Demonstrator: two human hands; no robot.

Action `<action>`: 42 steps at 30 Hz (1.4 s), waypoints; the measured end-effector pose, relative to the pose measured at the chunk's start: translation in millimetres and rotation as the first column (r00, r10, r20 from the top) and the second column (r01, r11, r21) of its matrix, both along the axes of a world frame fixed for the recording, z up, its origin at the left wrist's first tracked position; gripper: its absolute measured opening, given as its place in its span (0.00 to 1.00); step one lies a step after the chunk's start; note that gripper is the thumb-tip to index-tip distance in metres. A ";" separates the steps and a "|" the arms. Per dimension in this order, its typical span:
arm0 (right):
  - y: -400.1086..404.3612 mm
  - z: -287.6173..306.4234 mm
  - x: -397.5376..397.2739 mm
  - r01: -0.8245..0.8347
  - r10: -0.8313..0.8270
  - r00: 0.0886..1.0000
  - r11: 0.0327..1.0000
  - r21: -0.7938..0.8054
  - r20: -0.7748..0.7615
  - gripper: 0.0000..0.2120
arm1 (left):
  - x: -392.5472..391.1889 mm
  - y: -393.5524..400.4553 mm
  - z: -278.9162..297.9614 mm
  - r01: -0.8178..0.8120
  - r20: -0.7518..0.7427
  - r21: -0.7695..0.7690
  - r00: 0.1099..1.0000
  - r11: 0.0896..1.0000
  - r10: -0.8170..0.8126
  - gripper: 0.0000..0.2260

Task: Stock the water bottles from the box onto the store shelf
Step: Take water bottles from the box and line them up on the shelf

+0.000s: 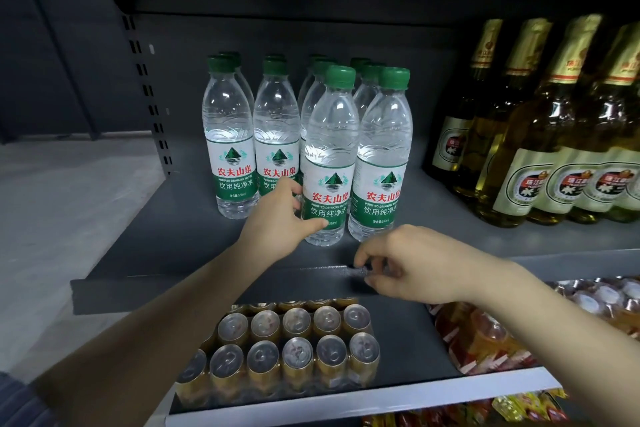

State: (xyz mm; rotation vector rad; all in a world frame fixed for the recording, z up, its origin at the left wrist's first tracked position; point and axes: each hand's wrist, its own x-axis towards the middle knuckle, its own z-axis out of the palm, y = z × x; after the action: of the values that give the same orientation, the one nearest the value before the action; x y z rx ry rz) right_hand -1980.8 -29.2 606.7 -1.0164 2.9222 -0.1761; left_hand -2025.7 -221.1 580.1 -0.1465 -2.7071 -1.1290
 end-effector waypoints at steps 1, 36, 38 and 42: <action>0.4 -0.5 0.6 0.000 0.000 1.000 1.000 0.003 -0.006 0.12 | 0.5 0.2 -0.1 0.000 -0.002 0.003 1.000 1.000 0.000 0.25; 32.9 -15.4 39.5 -0.128 0.127 0.992 0.992 -0.001 -0.018 0.11 | 88.6 31.8 -9.8 -0.081 -0.052 -0.321 0.996 0.944 0.068 0.12; 35.3 -15.1 43.8 -0.138 0.138 0.990 0.990 -0.002 -0.022 0.11 | 95.4 35.3 -10.2 -0.091 -0.053 -0.337 0.996 0.937 0.078 0.11; 37.2 -12.1 53.3 -0.159 0.159 0.987 0.987 -0.002 -0.016 0.10 | 108.1 38.3 -9.8 -0.102 -0.060 -0.354 0.994 0.930 0.086 0.10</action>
State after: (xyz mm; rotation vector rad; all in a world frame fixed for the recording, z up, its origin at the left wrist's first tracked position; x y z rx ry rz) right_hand -1927.5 8.0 594.6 -1.2505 2.8386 -0.1666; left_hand -1917.7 -182.9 570.2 -0.0925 -2.8184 -0.5913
